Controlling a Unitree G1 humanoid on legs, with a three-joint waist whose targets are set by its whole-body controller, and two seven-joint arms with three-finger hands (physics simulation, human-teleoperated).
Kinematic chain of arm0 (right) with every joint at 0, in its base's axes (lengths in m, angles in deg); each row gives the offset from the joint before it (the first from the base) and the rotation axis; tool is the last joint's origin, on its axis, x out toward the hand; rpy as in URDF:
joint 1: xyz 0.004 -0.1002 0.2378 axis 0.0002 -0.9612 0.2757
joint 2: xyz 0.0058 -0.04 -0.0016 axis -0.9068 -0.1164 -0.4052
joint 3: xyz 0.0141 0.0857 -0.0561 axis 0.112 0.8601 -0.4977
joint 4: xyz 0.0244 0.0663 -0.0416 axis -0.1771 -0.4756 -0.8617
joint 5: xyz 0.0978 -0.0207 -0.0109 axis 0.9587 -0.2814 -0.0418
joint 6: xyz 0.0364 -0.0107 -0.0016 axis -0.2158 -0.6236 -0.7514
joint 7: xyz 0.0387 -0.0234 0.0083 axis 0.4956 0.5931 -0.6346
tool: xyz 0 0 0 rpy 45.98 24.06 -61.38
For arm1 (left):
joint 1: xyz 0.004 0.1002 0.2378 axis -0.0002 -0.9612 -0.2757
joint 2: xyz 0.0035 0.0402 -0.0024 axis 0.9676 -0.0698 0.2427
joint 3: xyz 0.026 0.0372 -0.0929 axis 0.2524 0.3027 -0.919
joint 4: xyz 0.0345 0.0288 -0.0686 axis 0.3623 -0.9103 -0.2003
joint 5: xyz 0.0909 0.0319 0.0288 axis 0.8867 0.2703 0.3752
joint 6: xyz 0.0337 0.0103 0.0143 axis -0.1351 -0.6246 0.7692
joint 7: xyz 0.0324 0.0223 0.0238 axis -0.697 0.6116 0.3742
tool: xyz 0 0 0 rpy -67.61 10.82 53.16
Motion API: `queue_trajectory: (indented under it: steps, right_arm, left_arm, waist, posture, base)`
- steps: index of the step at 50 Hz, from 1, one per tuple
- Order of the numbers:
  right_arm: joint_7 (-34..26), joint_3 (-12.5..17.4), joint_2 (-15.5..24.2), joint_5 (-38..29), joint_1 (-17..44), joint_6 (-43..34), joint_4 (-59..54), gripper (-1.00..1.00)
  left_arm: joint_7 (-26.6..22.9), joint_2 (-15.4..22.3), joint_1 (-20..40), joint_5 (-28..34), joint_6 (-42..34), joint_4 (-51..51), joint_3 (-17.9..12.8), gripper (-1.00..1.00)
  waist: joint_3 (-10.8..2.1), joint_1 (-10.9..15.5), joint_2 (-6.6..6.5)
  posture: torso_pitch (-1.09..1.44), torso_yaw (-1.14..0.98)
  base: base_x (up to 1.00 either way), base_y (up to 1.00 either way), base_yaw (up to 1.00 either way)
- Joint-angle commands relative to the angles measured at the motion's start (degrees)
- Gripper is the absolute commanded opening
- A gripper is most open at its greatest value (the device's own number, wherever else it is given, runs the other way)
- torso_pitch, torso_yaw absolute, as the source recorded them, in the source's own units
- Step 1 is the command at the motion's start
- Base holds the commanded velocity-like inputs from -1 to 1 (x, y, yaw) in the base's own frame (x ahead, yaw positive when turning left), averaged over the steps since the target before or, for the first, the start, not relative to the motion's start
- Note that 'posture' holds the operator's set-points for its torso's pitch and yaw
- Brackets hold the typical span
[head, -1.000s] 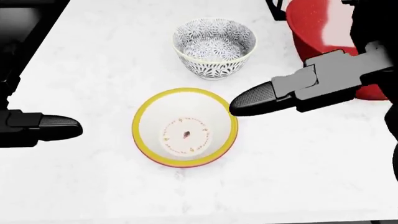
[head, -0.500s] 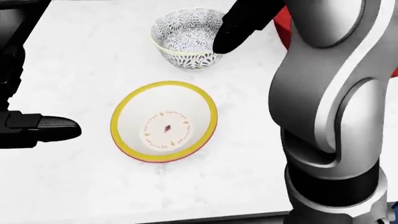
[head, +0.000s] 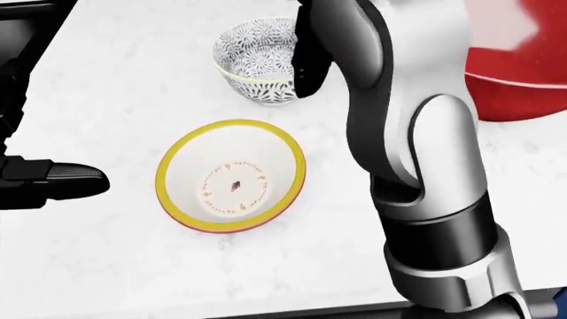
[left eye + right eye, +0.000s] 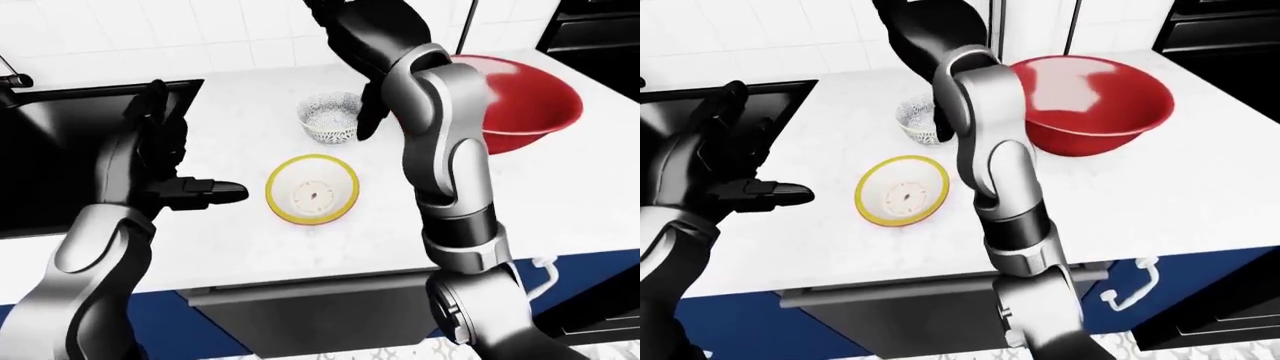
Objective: Stack the bowls from largest to smallest.
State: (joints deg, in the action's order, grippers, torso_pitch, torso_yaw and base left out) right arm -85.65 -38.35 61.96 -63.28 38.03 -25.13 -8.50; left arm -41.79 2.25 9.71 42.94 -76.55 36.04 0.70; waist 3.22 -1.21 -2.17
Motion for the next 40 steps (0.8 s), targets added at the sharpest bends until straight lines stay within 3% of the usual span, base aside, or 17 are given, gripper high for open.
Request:
queue_trajectory:
  steps: [1,18,40]
  right_arm:
    - [1.81,0.07,0.12,-0.67,1.67,2.37,1.23,1.00]
    - [7.63,0.50,1.31,-2.43,-0.77,8.40,-7.38,0.99]
    - [19.19,-0.19,1.76,-5.96,1.63,11.35,-25.10,0.58]
  left_arm:
    - [0.08,0.81,1.43,-0.10,1.65,1.68,-0.83,1.00]
    - [-0.52,1.05,1.19,0.49,3.00,0.28,-0.58,1.00]
    - [-1.66,1.04,0.23,1.25,4.36,-0.64,-1.04,1.00]
  waist:
    - [-1.55,0.03,-0.26]
    - [-1.89,0.21,-0.06]
    - [-2.44,0.50,0.05]
  posture:
    - [0.00,0.00]
    - [0.00,0.00]
    - [0.00,0.00]
  base:
    - [0.00,0.00,0.00]
    - [0.00,0.00,0.00]
    - [0.00,0.00,0.00]
